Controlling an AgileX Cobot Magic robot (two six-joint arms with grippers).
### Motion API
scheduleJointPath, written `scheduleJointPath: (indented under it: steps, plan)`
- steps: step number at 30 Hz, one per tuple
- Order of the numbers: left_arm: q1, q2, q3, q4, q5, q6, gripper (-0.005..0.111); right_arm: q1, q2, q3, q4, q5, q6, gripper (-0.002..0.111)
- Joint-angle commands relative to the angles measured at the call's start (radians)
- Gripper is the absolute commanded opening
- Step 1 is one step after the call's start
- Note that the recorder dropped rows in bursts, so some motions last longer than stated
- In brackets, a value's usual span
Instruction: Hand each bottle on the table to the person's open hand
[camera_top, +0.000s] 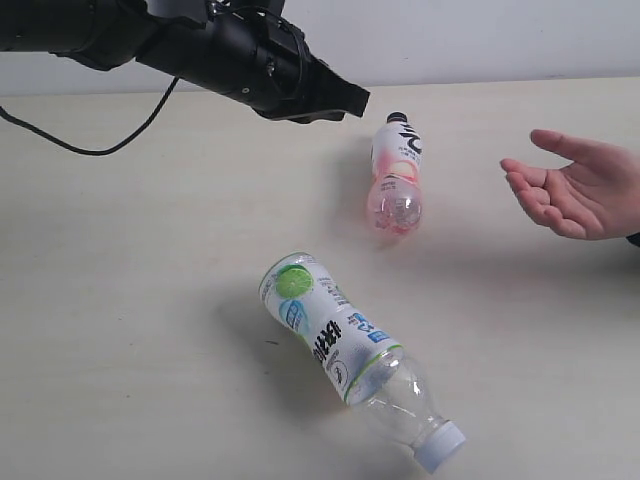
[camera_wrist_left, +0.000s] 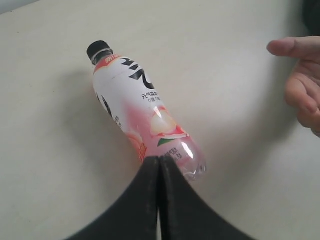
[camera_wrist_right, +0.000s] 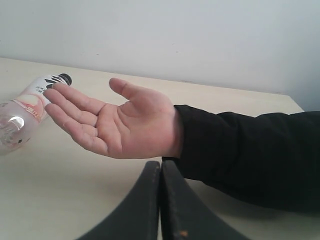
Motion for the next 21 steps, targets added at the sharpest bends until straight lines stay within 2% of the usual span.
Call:
scheduleJointPath:
  steps: [1, 4, 8, 10, 14, 16, 21]
  plan:
    - [0.001, -0.005, -0.014, -0.014, 0.003, 0.039, 0.0, 0.004, -0.007, 0.004, 0.0, -0.012, 0.0, 0.0]
    - [-0.016, -0.003, -0.053, -0.006, 0.046, 0.041, 0.0, 0.037, -0.007, 0.004, 0.0, -0.012, 0.0, 0.0]
    - [-0.091, -0.001, -0.111, 0.047, 0.035, -0.045, 0.0, 0.053, -0.007, 0.004, 0.0, -0.012, 0.0, 0.0]
    - [-0.14, 0.001, -0.151, 0.181, 0.004, -0.185, 0.0, 0.053, -0.007, 0.004, 0.0, -0.012, 0.0, 0.0]
    - [-0.209, 0.013, -0.225, 0.59, -0.007, -0.558, 0.0, 0.052, -0.007, 0.004, 0.0, -0.005, 0.0, 0.0]
    - [-0.223, 0.035, -0.28, 0.786, 0.048, -0.728, 0.0, 0.052, -0.007, 0.004, 0.0, -0.005, 0.0, 0.0]
    - [-0.225, 0.114, -0.419, 1.096, 0.271, -1.049, 0.0, 0.052, -0.007, 0.004, 0.0, -0.005, 0.0, 0.0]
